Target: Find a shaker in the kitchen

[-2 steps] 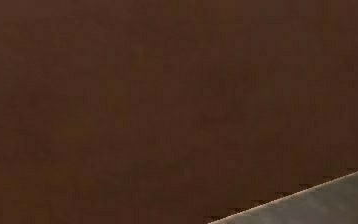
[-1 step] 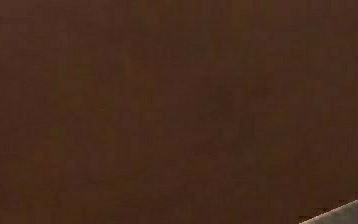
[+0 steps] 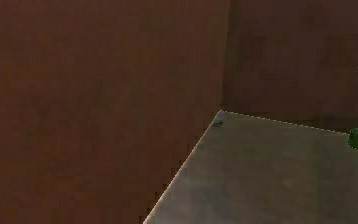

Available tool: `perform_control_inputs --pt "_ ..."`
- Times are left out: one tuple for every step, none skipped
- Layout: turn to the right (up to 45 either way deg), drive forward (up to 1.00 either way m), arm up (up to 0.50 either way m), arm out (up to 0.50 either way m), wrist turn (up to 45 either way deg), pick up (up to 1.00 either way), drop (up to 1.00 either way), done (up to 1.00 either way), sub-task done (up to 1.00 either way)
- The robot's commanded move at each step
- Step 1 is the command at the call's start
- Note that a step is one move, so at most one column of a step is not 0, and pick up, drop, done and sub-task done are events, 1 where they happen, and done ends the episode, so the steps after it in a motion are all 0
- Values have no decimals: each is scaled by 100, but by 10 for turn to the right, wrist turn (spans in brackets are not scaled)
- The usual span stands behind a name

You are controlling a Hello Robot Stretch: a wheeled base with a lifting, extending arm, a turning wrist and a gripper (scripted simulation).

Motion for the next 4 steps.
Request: perform_control_inputs --pt "360 0 0 0 0 0 0 0 0" --pt "0 40 0 0 0 0 0 0 0" --pt "450 0 0 0 0 0 0 0 0" --pt "120 0 0 0 0 0 0 0 0"
